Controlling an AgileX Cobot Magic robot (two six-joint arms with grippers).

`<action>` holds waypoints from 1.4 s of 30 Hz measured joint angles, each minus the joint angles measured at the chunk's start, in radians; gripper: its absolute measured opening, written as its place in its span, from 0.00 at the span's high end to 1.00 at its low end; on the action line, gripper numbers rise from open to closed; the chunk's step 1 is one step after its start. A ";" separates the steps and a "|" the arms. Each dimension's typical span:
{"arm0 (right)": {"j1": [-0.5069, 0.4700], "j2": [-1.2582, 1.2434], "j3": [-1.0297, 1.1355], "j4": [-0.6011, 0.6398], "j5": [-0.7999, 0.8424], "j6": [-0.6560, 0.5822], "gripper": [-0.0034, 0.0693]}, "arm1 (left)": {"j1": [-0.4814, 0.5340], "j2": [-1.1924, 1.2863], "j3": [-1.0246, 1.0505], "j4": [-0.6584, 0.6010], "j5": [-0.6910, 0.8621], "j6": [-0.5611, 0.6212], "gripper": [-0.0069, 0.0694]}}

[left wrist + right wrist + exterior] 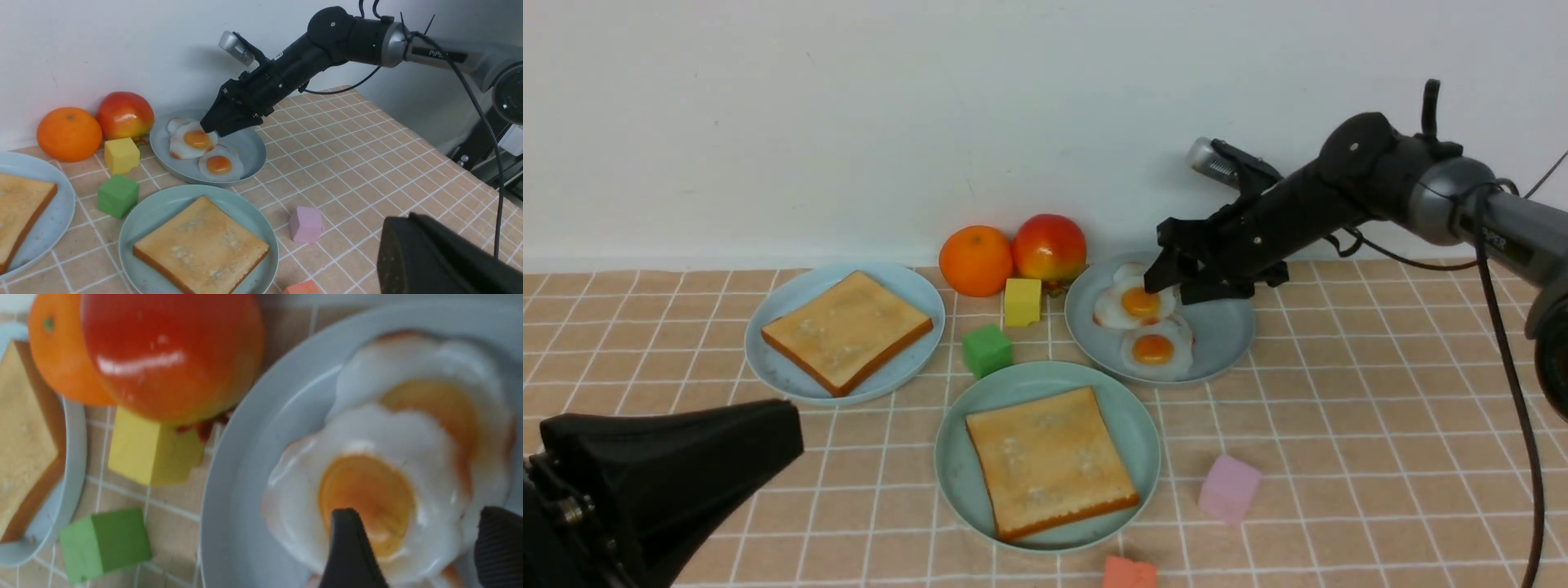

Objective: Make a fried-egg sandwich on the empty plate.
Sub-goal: Use the right arm to grab a fried egg

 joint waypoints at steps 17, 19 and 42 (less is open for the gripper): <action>-0.001 0.038 0.000 0.057 -0.049 0.003 0.38 | 0.000 0.000 0.000 -0.001 0.002 0.000 0.93; -0.001 0.040 0.000 0.064 -0.050 0.003 0.40 | 0.000 0.000 0.000 -0.001 0.010 0.000 0.93; 0.001 0.025 -0.001 0.058 -0.024 0.003 0.44 | 0.000 0.000 0.000 -0.001 0.019 -0.003 0.91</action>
